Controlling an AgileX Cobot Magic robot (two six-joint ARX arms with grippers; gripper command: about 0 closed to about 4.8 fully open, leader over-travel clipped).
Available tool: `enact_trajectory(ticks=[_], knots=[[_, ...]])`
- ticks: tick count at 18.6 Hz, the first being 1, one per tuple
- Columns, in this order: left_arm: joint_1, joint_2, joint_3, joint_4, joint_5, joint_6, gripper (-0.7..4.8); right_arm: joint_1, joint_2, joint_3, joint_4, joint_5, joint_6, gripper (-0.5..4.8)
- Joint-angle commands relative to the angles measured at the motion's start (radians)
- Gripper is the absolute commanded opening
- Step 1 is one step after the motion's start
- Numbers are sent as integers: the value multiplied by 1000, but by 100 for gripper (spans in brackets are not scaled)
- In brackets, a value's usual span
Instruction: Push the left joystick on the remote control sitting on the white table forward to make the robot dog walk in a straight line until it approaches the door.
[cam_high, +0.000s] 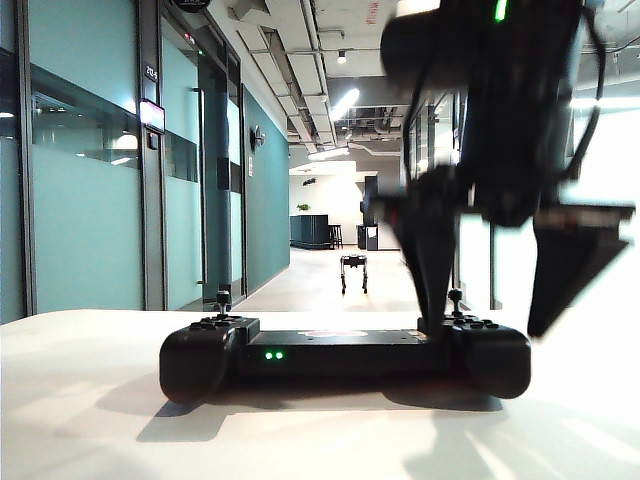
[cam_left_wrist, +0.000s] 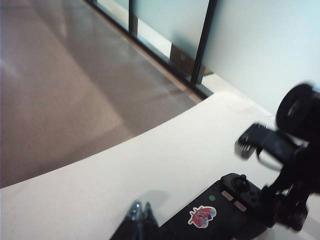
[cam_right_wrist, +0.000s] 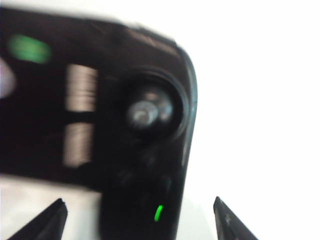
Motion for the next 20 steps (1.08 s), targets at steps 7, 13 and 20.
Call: enact_trajectory(ticks=[7, 13, 20], knots=[[-1, -201, -44, -159, -196, -3, -5, 11, -371, 9, -6, 35, -118, -1], [-1, -378, -237, -81, -225, -21, -5, 31, -541, -119, 285, 54, -325, -1], [-1, -568, -448, 70, -272, -22, -6, 29, -600, -211, 437, 53, -342, 0]])
